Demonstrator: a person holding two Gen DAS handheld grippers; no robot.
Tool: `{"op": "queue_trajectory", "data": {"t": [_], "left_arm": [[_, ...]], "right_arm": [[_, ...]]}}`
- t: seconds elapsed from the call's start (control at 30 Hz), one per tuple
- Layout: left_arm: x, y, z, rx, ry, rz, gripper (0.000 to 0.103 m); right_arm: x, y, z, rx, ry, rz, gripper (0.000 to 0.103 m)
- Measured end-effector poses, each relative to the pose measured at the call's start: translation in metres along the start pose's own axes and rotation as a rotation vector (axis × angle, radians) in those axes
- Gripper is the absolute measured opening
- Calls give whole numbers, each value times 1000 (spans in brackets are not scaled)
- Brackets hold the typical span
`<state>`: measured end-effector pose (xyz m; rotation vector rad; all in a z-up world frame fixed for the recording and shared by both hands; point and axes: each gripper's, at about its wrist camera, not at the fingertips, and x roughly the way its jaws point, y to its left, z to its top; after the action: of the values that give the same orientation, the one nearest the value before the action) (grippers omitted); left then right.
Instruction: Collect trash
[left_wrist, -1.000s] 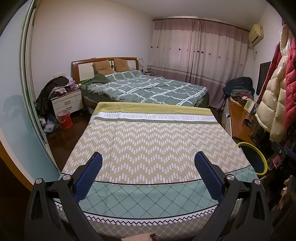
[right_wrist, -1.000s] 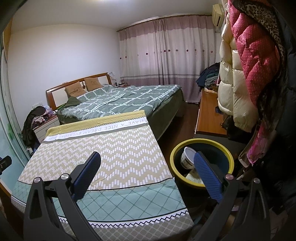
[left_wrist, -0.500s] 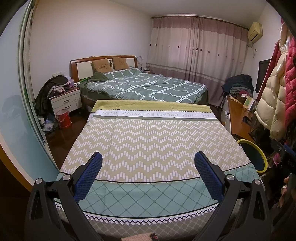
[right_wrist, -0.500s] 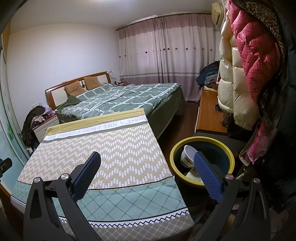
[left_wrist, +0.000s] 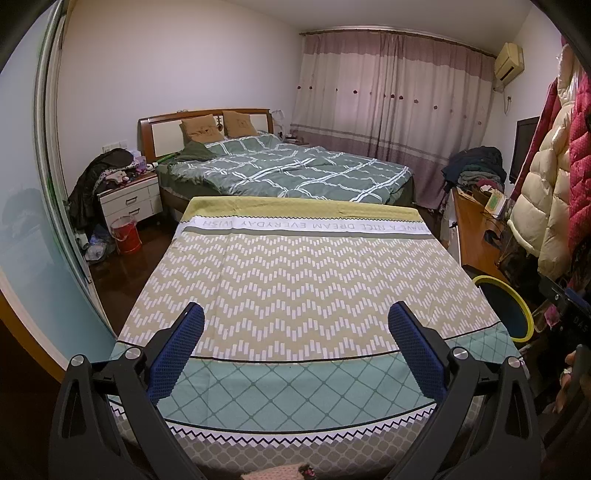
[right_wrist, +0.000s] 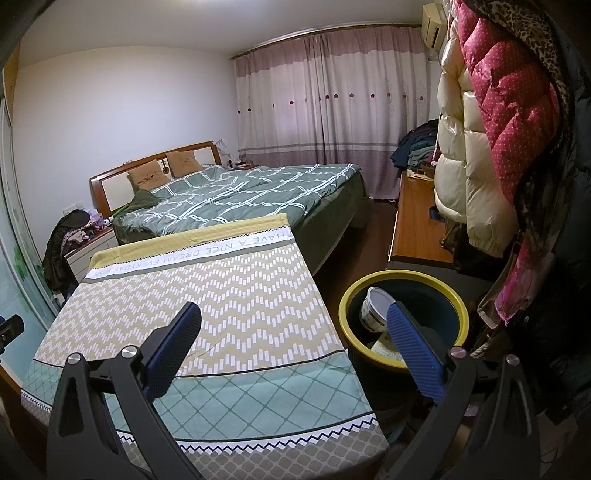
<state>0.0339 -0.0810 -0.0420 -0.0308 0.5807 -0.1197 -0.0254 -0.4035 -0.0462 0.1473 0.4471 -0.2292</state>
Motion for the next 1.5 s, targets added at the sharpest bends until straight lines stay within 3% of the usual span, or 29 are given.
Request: {"op": "queue_trajectory", "data": {"t": [1.5], "left_arm": [[3, -1, 0, -6, 6, -11, 98]], "right_arm": [[5, 1, -7, 3, 13, 0, 96]]}}
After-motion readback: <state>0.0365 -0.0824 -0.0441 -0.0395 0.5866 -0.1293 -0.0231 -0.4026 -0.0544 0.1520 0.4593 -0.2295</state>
